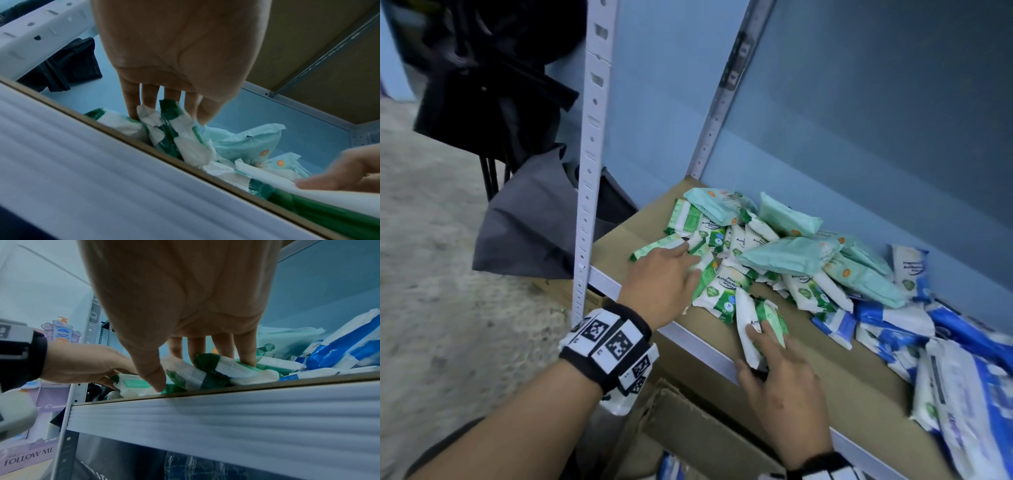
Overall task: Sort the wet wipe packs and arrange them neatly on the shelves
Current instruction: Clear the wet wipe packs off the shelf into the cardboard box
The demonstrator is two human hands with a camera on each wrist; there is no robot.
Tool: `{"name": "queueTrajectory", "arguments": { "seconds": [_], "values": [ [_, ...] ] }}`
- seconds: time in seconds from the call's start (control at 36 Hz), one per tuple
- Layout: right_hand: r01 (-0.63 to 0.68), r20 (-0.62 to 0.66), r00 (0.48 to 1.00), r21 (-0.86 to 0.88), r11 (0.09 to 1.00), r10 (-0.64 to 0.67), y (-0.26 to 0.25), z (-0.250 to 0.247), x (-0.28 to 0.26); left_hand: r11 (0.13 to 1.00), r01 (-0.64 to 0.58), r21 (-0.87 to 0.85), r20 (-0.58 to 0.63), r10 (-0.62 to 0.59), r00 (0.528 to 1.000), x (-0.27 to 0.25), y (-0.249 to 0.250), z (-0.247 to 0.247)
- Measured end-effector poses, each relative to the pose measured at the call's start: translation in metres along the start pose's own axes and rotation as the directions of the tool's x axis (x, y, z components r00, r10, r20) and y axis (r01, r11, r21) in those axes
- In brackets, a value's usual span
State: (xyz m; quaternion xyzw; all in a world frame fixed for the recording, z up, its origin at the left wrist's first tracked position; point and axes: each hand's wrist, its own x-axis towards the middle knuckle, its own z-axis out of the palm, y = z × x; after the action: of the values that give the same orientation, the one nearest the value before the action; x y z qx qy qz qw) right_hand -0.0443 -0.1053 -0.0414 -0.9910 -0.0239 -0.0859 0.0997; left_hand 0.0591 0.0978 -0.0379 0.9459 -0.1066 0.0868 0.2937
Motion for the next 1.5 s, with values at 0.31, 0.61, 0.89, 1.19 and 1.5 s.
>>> {"name": "queueTrajectory", "arguments": {
  "seconds": [0.31,0.61,0.89,1.19,1.5],
  "values": [
    [-0.025,-0.113,0.993,0.021,0.999,0.027,0.002,-0.011,0.006,0.999,0.034,0.042,0.06,-0.036,0.998,0.0,0.0,0.001],
    [0.02,-0.4,0.916,0.145,0.989,0.04,0.01,-0.042,0.004,0.989,0.128,-0.076,-0.057,-0.132,0.99,-0.003,0.006,-0.008],
    [0.063,-0.235,0.971,0.067,0.996,-0.046,0.02,-0.004,-0.002,0.982,0.144,0.124,-0.125,-0.129,0.984,0.002,0.006,0.006],
    [-0.04,-0.098,0.994,0.01,0.999,0.041,0.021,0.0,0.008,0.977,0.126,0.169,-0.085,-0.113,0.99,0.008,0.008,0.009],
    [-0.151,0.031,0.988,-0.069,0.986,0.154,0.012,-0.009,0.017,0.988,0.045,0.15,-0.045,-0.038,0.998,0.01,0.001,0.013]
  ]
}}
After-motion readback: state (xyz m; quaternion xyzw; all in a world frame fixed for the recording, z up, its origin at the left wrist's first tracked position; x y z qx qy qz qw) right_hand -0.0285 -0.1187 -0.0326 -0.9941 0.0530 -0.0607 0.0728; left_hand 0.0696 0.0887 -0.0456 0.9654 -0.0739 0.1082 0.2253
